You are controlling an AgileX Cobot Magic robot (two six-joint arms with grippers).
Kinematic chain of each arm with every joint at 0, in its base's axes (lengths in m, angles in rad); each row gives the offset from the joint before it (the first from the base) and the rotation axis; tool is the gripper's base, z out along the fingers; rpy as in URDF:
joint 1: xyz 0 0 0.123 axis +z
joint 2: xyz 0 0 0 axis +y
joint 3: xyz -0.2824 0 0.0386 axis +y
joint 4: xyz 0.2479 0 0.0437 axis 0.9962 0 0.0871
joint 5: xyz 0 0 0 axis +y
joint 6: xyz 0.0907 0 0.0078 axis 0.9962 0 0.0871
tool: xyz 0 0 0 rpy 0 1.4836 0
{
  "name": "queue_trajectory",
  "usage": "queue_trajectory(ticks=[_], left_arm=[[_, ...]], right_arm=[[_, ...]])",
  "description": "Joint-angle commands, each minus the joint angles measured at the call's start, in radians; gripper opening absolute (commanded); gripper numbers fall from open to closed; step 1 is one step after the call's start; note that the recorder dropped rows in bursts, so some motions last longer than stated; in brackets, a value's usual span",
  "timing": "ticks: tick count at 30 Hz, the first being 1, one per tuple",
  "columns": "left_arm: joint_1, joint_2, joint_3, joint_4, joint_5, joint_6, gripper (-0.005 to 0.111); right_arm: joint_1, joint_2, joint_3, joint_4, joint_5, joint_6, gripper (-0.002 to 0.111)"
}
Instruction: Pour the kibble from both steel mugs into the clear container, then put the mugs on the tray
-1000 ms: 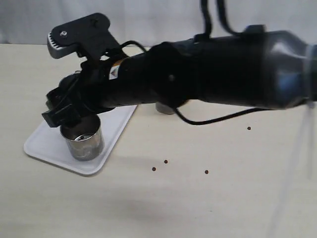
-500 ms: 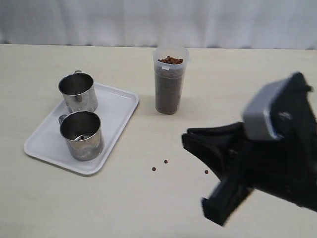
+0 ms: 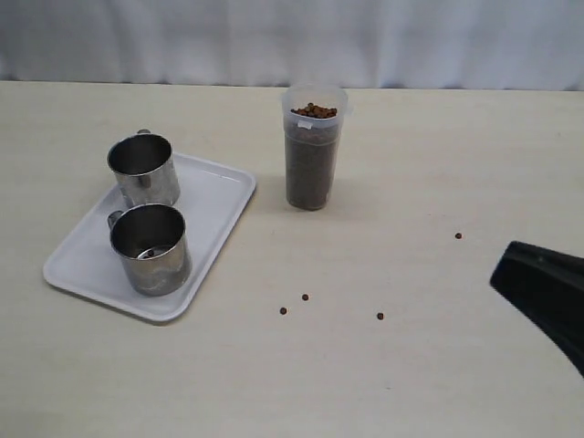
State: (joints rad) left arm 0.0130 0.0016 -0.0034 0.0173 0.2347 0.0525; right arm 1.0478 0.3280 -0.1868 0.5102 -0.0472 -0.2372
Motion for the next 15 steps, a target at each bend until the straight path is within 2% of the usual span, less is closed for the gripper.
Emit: queue_trajectory(ticks=[1, 4, 9, 13, 15], left_arm=[[-0.002, -0.002, 0.003, -0.003, -0.007, -0.002, 0.0], [-0.002, -0.002, 0.003, -0.003, -0.007, -0.002, 0.0], [-0.002, -0.002, 0.003, -0.003, -0.007, -0.002, 0.0], [-0.002, -0.002, 0.003, -0.003, -0.007, -0.002, 0.0], [-0.002, -0.002, 0.003, -0.003, -0.007, -0.002, 0.0]], right_arm=[[-0.078, -0.092, 0.006, 0.002, -0.004, -0.001, 0.005], [-0.237, -0.135, 0.006, 0.002, -0.004, -0.001, 0.005], [-0.598, -0.223, 0.006, 0.002, -0.004, -0.001, 0.005], [-0.832, -0.31, 0.006, 0.002, -0.004, -0.001, 0.005], [-0.898, -0.328, 0.006, 0.002, -0.006, -0.001, 0.005]])
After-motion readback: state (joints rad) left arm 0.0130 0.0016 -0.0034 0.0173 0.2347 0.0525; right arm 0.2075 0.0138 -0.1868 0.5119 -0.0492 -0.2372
